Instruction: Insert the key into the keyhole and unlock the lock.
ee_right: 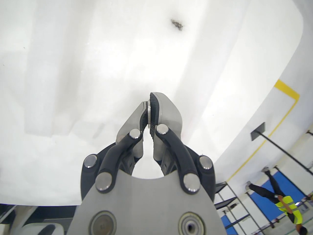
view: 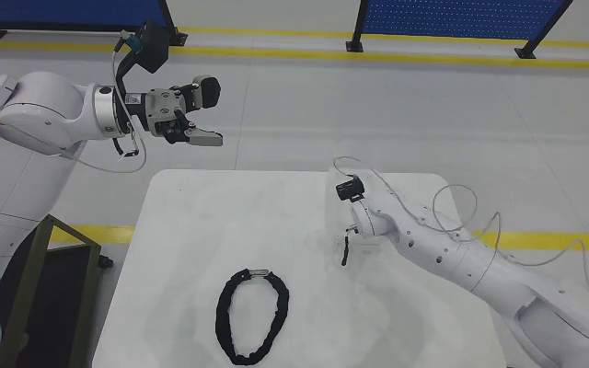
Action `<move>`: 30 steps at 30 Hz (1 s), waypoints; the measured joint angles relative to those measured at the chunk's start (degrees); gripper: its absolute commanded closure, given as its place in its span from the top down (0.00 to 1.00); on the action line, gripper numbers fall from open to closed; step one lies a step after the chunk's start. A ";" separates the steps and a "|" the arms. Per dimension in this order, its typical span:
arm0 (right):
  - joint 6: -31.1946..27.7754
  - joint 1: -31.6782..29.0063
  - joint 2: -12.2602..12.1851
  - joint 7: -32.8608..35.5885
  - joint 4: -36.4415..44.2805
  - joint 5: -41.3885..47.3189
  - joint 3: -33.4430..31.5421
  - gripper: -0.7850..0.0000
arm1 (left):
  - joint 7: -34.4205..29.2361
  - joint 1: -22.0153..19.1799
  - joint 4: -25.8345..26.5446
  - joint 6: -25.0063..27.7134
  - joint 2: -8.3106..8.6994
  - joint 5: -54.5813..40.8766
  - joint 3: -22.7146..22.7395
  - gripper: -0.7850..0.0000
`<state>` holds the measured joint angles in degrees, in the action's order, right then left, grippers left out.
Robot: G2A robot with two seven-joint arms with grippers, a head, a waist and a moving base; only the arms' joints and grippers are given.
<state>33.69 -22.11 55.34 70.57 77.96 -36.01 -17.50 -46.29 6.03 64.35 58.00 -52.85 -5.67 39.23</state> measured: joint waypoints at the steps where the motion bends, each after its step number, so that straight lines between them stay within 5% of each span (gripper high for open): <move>1: 0.65 -0.43 -0.37 -0.65 -0.60 1.33 -0.91 0.00 | 0.00 0.00 0.00 0.00 0.00 0.00 0.00 1.00; 10: 7.56 -7.39 -5.59 -7.56 -2.09 12.17 -10.66 0.00 | 0.00 0.00 0.00 0.00 0.00 0.00 0.00 1.00; 24: 7.15 -16.71 -12.95 -8.94 19.09 11.35 -24.98 0.00 | 0.00 0.00 0.00 0.00 0.00 0.00 0.00 1.00; 30: 3.95 -22.65 -14.91 -13.86 26.67 17.94 -33.71 0.00 | 0.00 0.00 0.00 0.00 0.00 0.00 0.00 1.00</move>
<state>37.63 -44.76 40.43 56.72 104.63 -18.07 -51.21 -46.29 6.03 64.35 58.00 -52.85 -5.67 39.23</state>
